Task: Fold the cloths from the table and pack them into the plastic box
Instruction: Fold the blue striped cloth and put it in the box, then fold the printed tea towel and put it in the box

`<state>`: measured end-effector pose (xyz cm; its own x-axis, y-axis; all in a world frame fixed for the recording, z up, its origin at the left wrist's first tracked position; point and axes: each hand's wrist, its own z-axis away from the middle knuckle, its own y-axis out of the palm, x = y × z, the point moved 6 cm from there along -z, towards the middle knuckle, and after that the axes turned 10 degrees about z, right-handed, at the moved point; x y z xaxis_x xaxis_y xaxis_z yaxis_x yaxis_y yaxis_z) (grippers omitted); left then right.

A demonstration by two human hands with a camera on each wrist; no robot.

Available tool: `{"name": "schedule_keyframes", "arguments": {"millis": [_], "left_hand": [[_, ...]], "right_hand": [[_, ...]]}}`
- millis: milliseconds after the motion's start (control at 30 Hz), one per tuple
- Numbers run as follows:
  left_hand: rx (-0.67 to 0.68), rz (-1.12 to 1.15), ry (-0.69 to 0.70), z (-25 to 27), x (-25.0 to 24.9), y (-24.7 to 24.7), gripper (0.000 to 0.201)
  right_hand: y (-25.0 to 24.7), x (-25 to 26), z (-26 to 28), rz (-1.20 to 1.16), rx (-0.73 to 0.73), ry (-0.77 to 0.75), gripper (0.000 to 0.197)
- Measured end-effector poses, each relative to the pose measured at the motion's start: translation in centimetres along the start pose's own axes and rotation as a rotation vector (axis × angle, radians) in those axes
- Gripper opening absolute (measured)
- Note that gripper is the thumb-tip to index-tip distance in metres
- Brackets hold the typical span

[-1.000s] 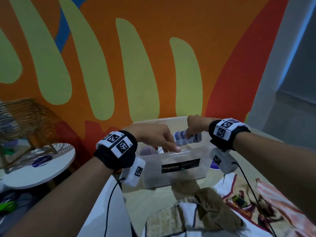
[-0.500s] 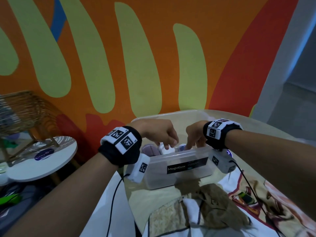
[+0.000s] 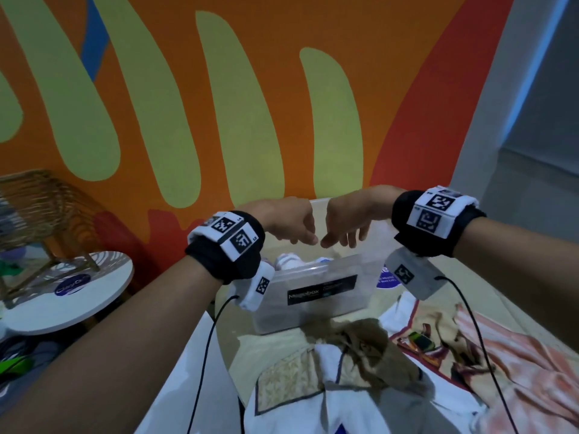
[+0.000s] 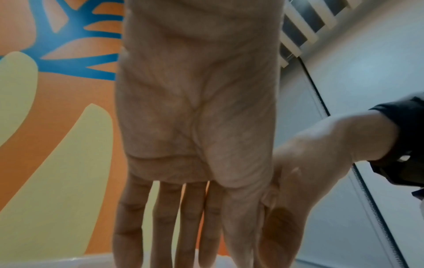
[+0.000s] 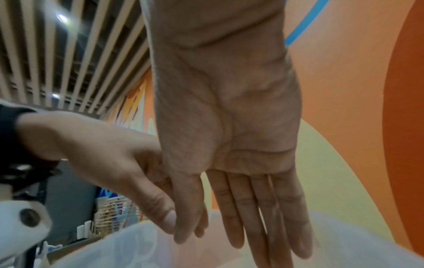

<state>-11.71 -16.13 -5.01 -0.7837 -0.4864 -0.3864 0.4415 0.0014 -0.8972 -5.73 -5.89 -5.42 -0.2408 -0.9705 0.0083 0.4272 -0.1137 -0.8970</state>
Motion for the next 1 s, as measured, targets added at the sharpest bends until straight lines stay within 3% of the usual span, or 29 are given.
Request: {"name": "schedule_keyframes", "arguments": {"millis": [167, 267, 333, 400, 500, 633, 733, 833, 900, 1000], "left_hand": [[-0.203, -0.037, 0.141, 2.8, -6.2, 0.0, 0.021], [-0.297, -0.055, 0.189, 5.3, -9.8, 2.9, 0.013], [-0.239, -0.087, 0.208, 6.2, -11.3, 6.9, 0.017], [-0.095, -0.101, 0.199, 6.0, -11.6, 11.4, 0.018], [0.109, -0.202, 0.114, 5.4, -10.3, 17.0, 0.032], [0.001, -0.259, 0.138, 5.0, -9.3, 18.9, 0.014], [-0.131, -0.235, 0.147, 5.0, -9.3, 17.3, 0.004], [-0.28, -0.144, 0.194, 5.2, -9.8, 14.2, 0.007], [-0.324, -0.047, 0.214, 5.3, -9.5, 12.8, 0.016], [-0.368, 0.081, 0.216, 5.3, -9.0, 12.0, 0.007]], "right_hand": [[-0.4, -0.8, 8.0, -0.03, -0.224, -0.061, 0.037], [3.0, -2.5, 11.4, -0.118, -0.177, -0.098, 0.035], [6.9, -3.2, 12.3, -0.118, -0.054, -0.092, 0.034], [11.0, -3.4, 12.1, -0.092, 0.066, -0.084, 0.029], [16.1, -3.5, 11.1, 0.119, 0.138, -0.02, 0.03], [19.8, -3.8, 10.3, 0.187, -0.017, 0.032, 0.035], [19.2, -5.4, 10.0, -0.038, -0.156, -0.033, 0.025], [15.4, -7.5, 11.6, -0.406, -0.37, -0.1, 0.021], [12.7, -8.8, 13.3, -0.741, -0.515, -0.145, 0.019], [9.6, -9.7, 15.9, -1.082, -0.645, -0.2, 0.018]]}}
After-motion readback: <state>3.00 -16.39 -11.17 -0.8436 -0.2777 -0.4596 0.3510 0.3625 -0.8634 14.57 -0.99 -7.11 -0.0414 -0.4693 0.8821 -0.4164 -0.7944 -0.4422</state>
